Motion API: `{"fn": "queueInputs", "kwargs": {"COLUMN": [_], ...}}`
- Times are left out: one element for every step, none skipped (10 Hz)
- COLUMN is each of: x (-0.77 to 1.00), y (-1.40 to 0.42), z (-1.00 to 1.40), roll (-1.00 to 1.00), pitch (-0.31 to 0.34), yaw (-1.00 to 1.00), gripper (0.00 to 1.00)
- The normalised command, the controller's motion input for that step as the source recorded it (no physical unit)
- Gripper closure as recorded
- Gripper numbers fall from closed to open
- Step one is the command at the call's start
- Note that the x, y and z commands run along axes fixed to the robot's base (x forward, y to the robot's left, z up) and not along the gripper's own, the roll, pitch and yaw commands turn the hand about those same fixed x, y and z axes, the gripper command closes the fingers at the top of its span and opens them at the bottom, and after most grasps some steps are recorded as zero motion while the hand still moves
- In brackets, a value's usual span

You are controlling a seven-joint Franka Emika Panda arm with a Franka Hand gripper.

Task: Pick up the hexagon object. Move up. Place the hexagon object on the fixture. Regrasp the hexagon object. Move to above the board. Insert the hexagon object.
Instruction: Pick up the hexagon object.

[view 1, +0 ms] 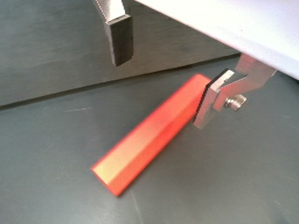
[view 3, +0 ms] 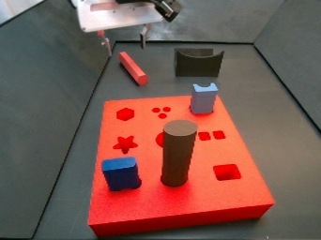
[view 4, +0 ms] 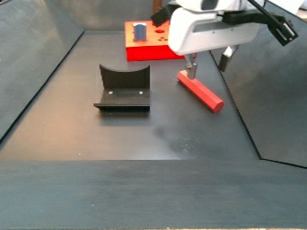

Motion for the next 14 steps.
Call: {"fn": "queueInputs", "kwargs": {"x": [0.33,0.51,0.20,0.00,0.00,0.00,-0.02,0.00,0.03,0.02,0.12,0.12,0.11,0.07], "y": [0.00,0.00,0.00,0.00,0.01,0.01,0.03,0.02,0.01,0.00,0.00,0.00,0.00,0.00], "z": [-0.37,-0.33,-0.45,-0.55,-0.49,-0.28,-0.22,-0.32,-0.40,-0.25,-0.20,-0.22,-0.22,-0.03], "roll": [0.00,0.00,-0.04,-0.12,-0.14,-0.09,-0.10,-0.13,-0.14,-0.07,-0.02,0.00,0.00,0.00], "pitch": [0.000,0.071,-0.060,-0.196,-0.200,-0.171,-0.163,-0.164,-0.121,-0.020,0.017,0.044,0.067,0.010], "yaw": [0.00,-0.06,0.00,0.00,0.00,0.00,0.00,0.00,0.00,0.00,-0.02,-0.01,-0.01,0.00], "gripper": [0.00,0.00,0.00,0.00,0.00,0.00,0.00,0.00,0.00,0.00,0.00,0.00,0.00,0.00]}}
